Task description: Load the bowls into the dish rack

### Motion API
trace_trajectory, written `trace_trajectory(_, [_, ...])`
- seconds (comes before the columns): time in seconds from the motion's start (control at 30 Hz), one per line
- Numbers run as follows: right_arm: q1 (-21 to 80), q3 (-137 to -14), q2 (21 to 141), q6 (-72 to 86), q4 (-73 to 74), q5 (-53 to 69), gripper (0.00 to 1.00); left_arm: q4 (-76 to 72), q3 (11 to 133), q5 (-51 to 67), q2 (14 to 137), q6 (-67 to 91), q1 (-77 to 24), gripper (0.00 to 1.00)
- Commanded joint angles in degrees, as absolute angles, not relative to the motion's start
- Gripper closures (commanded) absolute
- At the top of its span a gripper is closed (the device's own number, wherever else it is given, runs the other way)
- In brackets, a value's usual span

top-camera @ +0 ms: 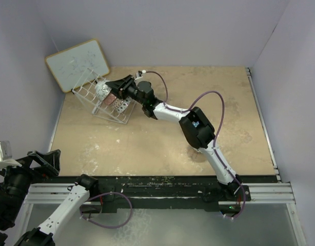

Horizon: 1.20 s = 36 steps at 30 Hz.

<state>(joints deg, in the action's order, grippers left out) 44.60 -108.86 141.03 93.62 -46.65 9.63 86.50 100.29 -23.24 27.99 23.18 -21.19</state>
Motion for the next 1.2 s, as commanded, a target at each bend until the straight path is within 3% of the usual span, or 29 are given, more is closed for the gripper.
trace_trajectory(0.0, [44.47,-108.50,134.16,90.65,-42.37,8.22,0.57,85.89,101.16,-23.60,27.80,23.63,-21.46,0.01])
trace_trajectory(0.2, [44.45,-110.81,134.98,89.18,-37.43,9.23,0.50,86.00,101.16,-23.47,27.71,23.79,-21.50,0.01])
trace_trajectory(0.47, [44.39,-115.66,138.12,89.16,-33.02,10.43,0.49,86.13,101.03,-23.87,27.60,23.69,-21.47,0.01])
trace_trajectory(1.17, [44.40,-113.42,132.37,83.24,-21.38,5.90,0.49,85.30,100.10,-24.20,27.36,23.59,-21.89,0.01])
